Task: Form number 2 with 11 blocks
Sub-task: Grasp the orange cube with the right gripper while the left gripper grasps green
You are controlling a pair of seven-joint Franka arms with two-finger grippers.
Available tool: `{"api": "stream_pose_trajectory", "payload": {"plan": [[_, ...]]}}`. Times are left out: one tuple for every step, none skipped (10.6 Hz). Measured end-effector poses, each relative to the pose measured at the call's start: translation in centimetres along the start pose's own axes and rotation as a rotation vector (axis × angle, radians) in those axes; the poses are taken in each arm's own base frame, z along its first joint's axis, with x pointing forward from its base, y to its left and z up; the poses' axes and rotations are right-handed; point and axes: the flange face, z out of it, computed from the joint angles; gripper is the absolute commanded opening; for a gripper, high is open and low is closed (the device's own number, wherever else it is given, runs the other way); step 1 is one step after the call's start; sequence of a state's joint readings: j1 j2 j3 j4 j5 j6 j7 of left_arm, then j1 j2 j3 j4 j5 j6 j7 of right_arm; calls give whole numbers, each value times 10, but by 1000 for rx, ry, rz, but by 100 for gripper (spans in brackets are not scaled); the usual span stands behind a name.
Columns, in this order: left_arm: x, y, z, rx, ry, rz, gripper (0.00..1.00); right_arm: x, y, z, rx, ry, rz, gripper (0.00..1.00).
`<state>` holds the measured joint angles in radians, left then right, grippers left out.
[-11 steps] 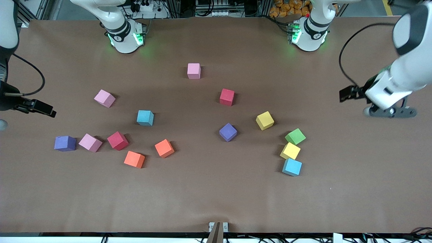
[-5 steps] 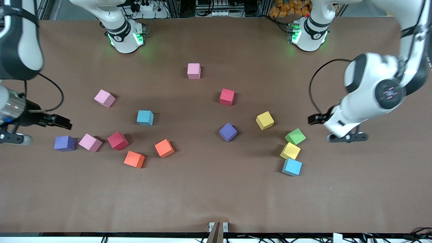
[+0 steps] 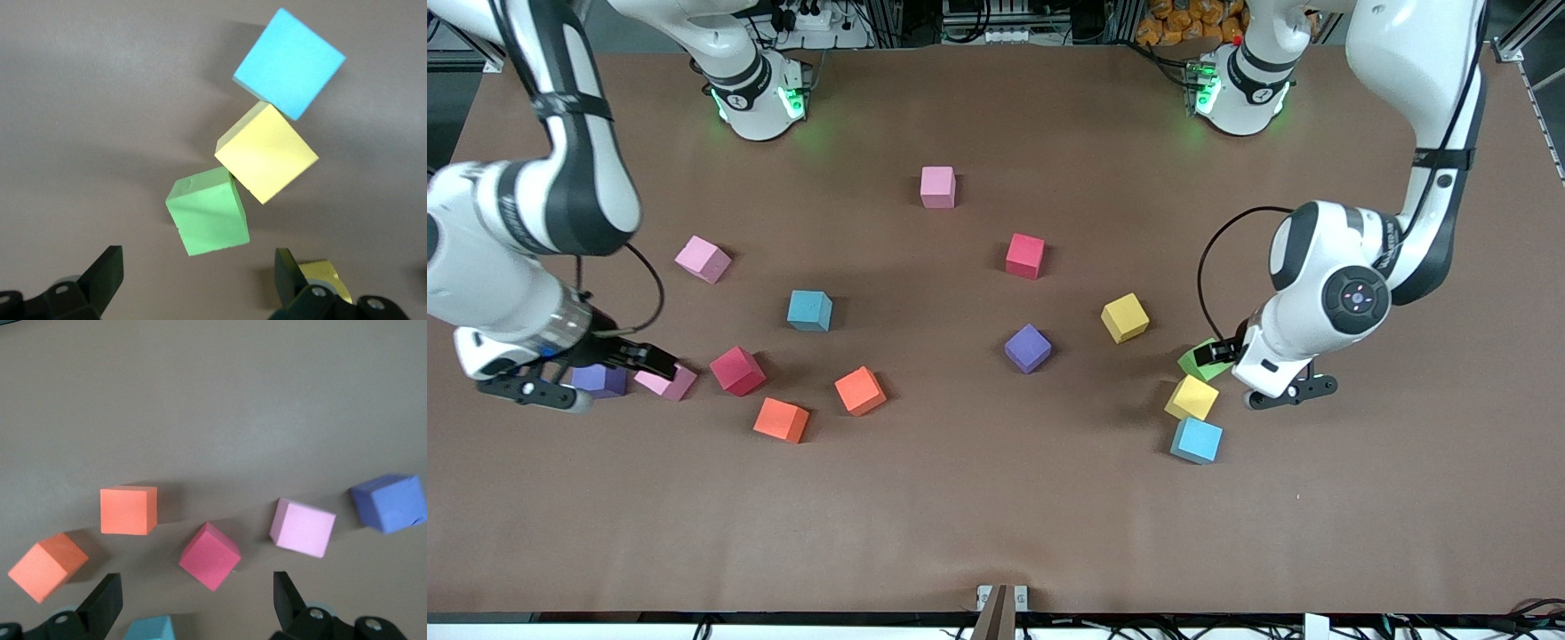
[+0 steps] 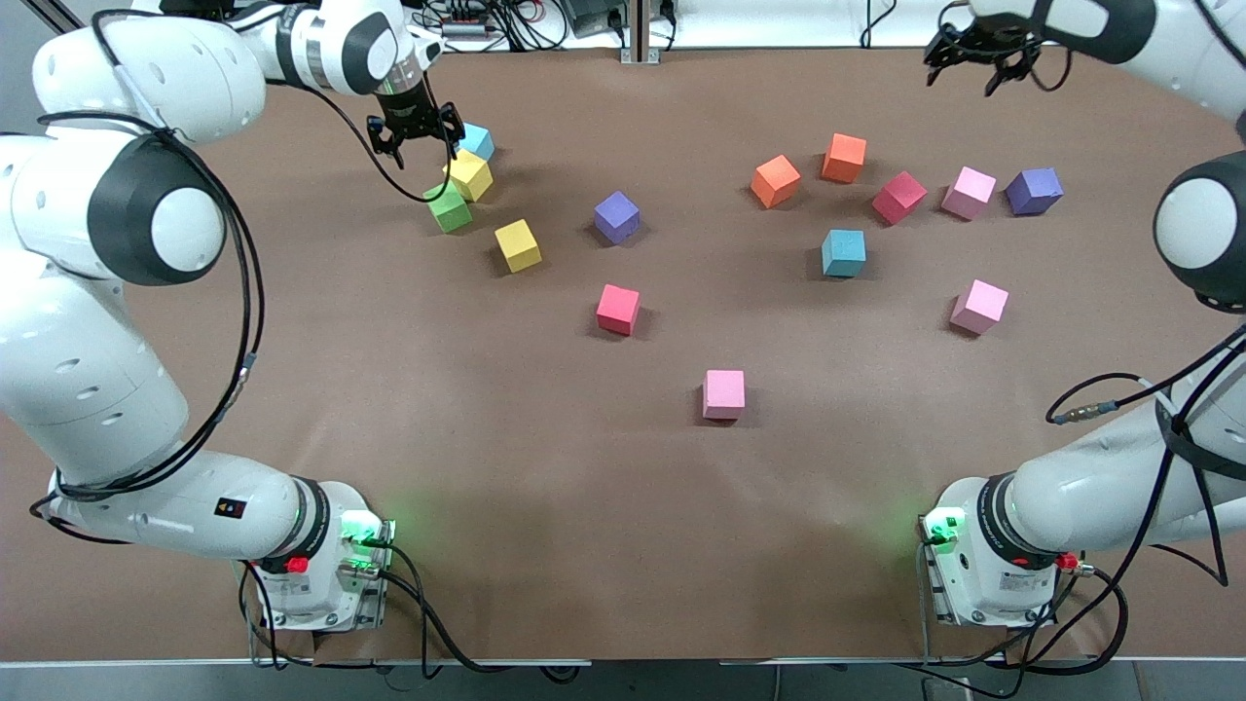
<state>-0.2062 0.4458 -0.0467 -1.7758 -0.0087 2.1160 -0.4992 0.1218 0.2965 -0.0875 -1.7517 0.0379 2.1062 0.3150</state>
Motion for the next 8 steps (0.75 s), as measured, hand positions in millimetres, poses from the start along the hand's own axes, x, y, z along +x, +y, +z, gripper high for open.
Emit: {"api": "stream_pose_trajectory", "payload": {"plan": [[2,0,9,1,-3,-30,100,-2,-11,10,-4,-8,32,100],[3,1,16,2,-5,-61,100,-5,-18,17,-5,-16,53,100],[4,1,23,4,-9,-96,100,-6,-23,23,3,-30,87,100],[5,1,28,4,-10,-125,100,-8,-26,30,11,-45,120,100],[5,2,34,3,-9,-143,100,-8,-28,40,13,-57,144,100],[4,1,40,2,-7,-152,100,-7,-30,49,16,-57,154,100],[2,1,47,2,-6,-152,100,-6,-35,59,18,-57,151,100],[-1,1,54,3,-8,-150,100,-7,-44,67,16,-59,141,100]]}}
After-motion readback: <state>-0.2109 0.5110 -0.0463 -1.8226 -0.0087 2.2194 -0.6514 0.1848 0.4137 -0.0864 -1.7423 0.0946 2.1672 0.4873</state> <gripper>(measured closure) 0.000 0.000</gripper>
